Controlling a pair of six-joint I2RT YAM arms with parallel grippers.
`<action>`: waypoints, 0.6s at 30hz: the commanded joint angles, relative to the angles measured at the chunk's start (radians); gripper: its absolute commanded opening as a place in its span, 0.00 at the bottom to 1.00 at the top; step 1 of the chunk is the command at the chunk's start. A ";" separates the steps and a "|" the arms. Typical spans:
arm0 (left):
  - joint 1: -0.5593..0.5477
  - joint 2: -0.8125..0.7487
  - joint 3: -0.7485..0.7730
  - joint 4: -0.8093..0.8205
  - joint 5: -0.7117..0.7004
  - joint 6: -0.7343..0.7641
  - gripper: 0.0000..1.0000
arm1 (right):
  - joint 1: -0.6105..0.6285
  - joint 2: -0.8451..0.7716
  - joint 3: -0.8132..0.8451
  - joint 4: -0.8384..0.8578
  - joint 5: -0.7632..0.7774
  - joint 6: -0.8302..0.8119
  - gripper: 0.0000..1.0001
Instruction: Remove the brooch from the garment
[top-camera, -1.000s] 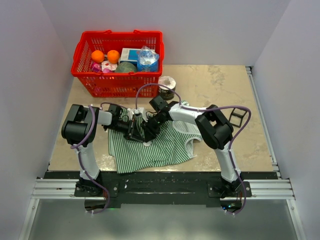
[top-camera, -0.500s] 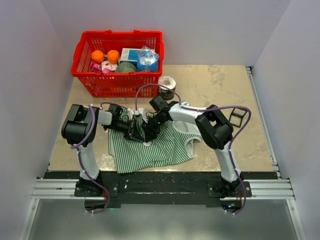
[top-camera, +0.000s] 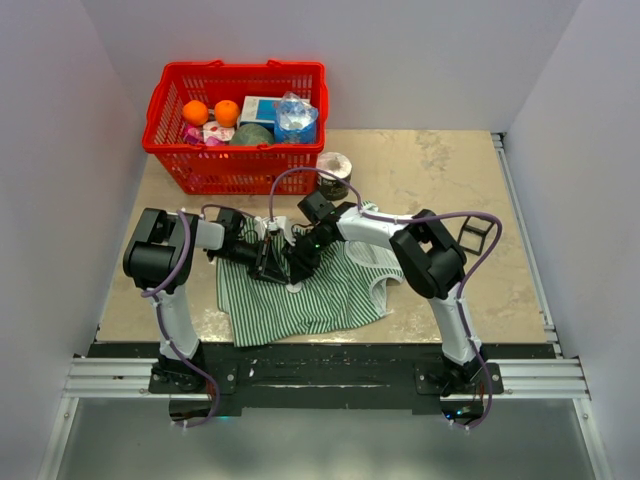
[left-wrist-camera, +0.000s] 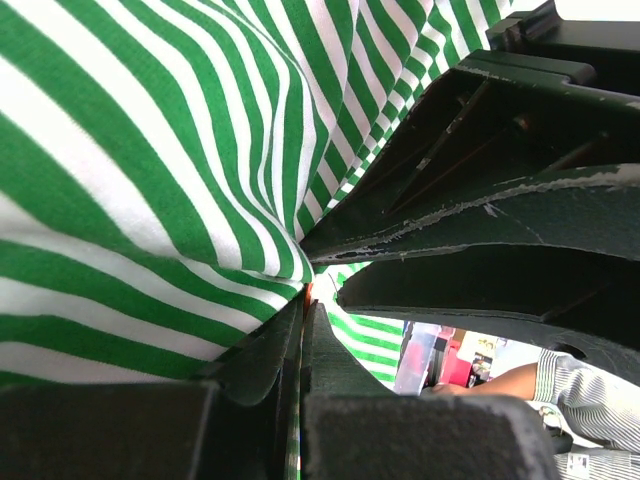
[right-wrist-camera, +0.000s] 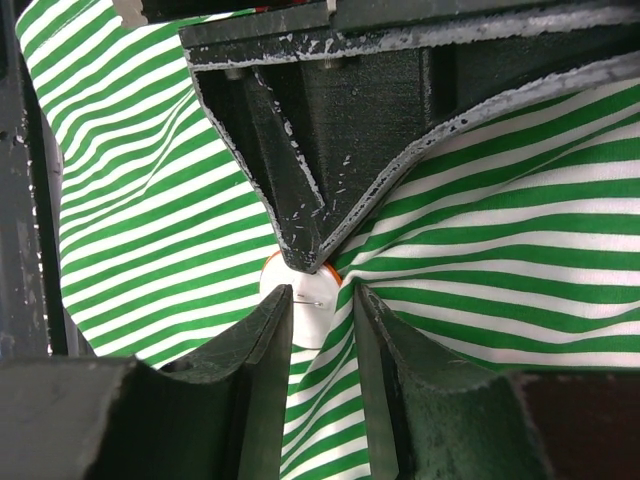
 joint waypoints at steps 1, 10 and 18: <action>0.010 0.011 0.028 0.032 -0.025 0.031 0.00 | 0.023 0.081 -0.030 -0.136 0.129 -0.025 0.34; 0.010 0.014 0.029 0.035 -0.014 0.026 0.00 | 0.065 0.066 -0.036 -0.137 0.179 -0.048 0.32; 0.012 0.023 0.037 0.035 0.001 0.026 0.00 | 0.095 0.052 -0.047 -0.137 0.210 -0.078 0.32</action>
